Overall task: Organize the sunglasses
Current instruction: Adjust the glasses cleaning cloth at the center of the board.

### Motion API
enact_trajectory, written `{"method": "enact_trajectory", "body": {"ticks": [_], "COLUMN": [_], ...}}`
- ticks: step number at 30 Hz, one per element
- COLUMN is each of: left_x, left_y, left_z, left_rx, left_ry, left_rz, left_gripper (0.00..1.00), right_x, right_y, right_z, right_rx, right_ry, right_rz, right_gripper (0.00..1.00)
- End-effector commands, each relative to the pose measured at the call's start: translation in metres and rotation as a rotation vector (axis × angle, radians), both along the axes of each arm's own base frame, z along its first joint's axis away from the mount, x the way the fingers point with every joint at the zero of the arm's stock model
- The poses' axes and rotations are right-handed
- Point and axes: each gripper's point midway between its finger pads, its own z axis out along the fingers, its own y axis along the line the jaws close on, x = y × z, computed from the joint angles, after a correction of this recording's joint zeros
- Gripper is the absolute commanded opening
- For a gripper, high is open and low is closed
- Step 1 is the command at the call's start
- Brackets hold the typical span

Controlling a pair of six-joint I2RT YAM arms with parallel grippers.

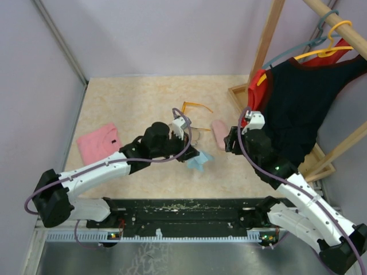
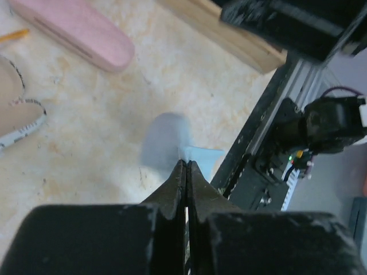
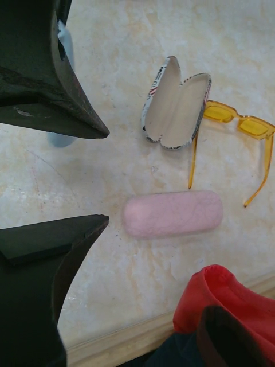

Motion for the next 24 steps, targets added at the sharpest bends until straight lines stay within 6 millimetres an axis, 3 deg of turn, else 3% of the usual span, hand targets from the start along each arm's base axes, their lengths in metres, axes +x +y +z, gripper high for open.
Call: {"method": "enact_trajectory", "body": {"ticks": [1,3,5,9,16,24], "left_x": [-0.012,-0.016,-0.017,-0.011,0.005,0.016], "left_y": [0.01,0.029,0.043,0.064,0.087,0.126], "left_z": [-0.041,-0.081,-0.108,-0.142,-0.158,-0.17], "left_rx": [0.028,0.099,0.165,0.287,0.378,0.477], "left_ry": [0.047,0.113,0.147,0.174,0.159,0.152], "left_rz": [-0.042,-0.013,0.02,0.098,0.215,0.367], "left_gripper": [0.01,0.01,0.01,0.01,0.02,0.22], "right_x": [0.002,0.001,0.001,0.002,-0.001,0.002], "right_y": [-0.007,0.0,0.008,0.018,0.027,0.039], "right_z": [0.019,0.009,0.001,-0.01,-0.029,-0.045], "right_rx": [0.042,0.043,0.041,0.036,0.014,0.023], "right_ry": [-0.053,-0.026,0.0,0.029,0.078,0.115], "right_rz": [-0.046,-0.013,0.023,0.067,0.128,0.163], "right_gripper": [0.56,0.56,0.56,0.56,0.56,0.57]}}
